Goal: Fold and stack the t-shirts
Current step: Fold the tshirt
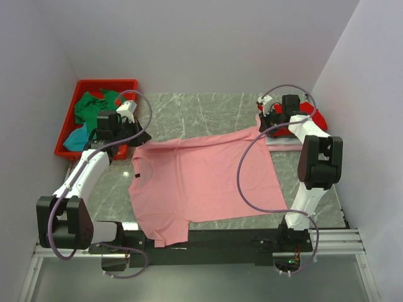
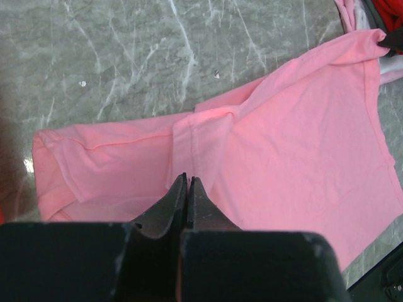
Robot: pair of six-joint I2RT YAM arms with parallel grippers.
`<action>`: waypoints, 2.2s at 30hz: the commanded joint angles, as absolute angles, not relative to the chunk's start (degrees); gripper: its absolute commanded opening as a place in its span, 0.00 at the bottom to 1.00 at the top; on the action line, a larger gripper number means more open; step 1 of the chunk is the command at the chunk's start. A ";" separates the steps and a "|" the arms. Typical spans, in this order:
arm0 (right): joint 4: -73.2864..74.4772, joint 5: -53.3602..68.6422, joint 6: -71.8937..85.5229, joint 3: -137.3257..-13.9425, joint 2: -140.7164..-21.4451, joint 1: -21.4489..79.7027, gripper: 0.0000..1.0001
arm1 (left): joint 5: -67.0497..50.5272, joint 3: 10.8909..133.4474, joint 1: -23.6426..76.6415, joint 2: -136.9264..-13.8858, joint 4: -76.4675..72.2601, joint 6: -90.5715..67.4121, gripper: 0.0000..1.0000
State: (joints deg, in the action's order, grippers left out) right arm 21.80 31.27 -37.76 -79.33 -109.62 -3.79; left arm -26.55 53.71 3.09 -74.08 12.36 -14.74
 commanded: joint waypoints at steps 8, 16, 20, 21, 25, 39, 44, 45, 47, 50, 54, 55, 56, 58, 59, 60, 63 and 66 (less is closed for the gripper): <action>19.78 33.40 -40.51 -76.91 -104.50 -5.54 0.06 | -24.43 52.12 3.25 -70.75 13.62 -14.85 0.01; 20.74 34.01 -43.59 -75.15 -103.80 -5.80 0.13 | -24.78 51.15 3.25 -70.05 14.41 -14.59 0.01; 21.62 34.89 -45.79 -73.66 -102.31 -6.59 0.29 | -25.14 51.06 3.25 -69.79 14.85 -14.24 0.01; 21.62 35.07 -45.97 -73.39 -101.87 -7.03 0.37 | -25.22 50.89 3.25 -69.79 15.03 -14.15 0.01; 22.67 36.56 -47.89 -71.81 -99.15 -8.35 0.51 | -25.40 50.28 3.25 -68.91 15.29 -14.06 0.01; 27.42 44.21 -50.36 -69.79 -94.57 -8.96 0.65 | -26.19 48.43 3.25 -68.20 15.47 -13.89 0.01; 27.86 44.74 -50.27 -69.26 -94.66 -8.96 0.65 | -26.28 48.43 3.25 -68.55 15.91 -13.89 0.01; 27.77 44.65 -50.27 -69.17 -94.66 -8.96 0.65 | -26.19 48.51 3.25 -68.47 15.91 -13.97 0.01; 28.04 44.82 -50.36 -68.99 -94.75 -8.96 0.65 | -26.45 48.43 3.34 -68.20 16.00 -14.15 0.01; 28.21 45.26 -50.19 -68.91 -94.66 -8.96 0.65 | -26.46 48.08 3.34 -67.94 16.26 -14.76 0.01; 28.39 46.05 -49.83 -69.08 -94.57 -8.96 0.65 | -26.11 47.90 3.87 -67.59 17.14 -16.17 0.01; 28.48 46.23 -49.75 -69.17 -94.48 -8.96 0.65 | -25.84 47.90 4.30 -67.50 17.31 -16.43 0.01; 28.48 46.32 -49.75 -69.17 -94.48 -8.96 0.65 | -25.75 47.81 4.48 -67.59 17.58 -16.96 0.01; 28.65 46.58 -49.66 -69.26 -94.40 -8.96 0.65 | -25.05 47.73 5.53 -67.85 18.37 -17.31 0.01; 28.57 46.67 -49.57 -69.26 -94.31 -8.88 0.65 | -24.70 47.90 5.89 -67.94 18.63 -17.49 0.01; 28.74 46.84 -49.48 -69.34 -94.31 -8.88 0.65 | -24.35 47.90 6.32 -68.03 18.89 -17.66 0.02; 28.74 47.11 -49.48 -69.26 -94.13 -8.88 0.65 | -23.29 47.81 7.64 -68.38 19.95 -18.46 0.02; 28.92 47.11 -49.48 -69.26 -93.52 -8.88 0.65 | -21.89 47.90 8.44 -68.82 21.35 -19.68 0.04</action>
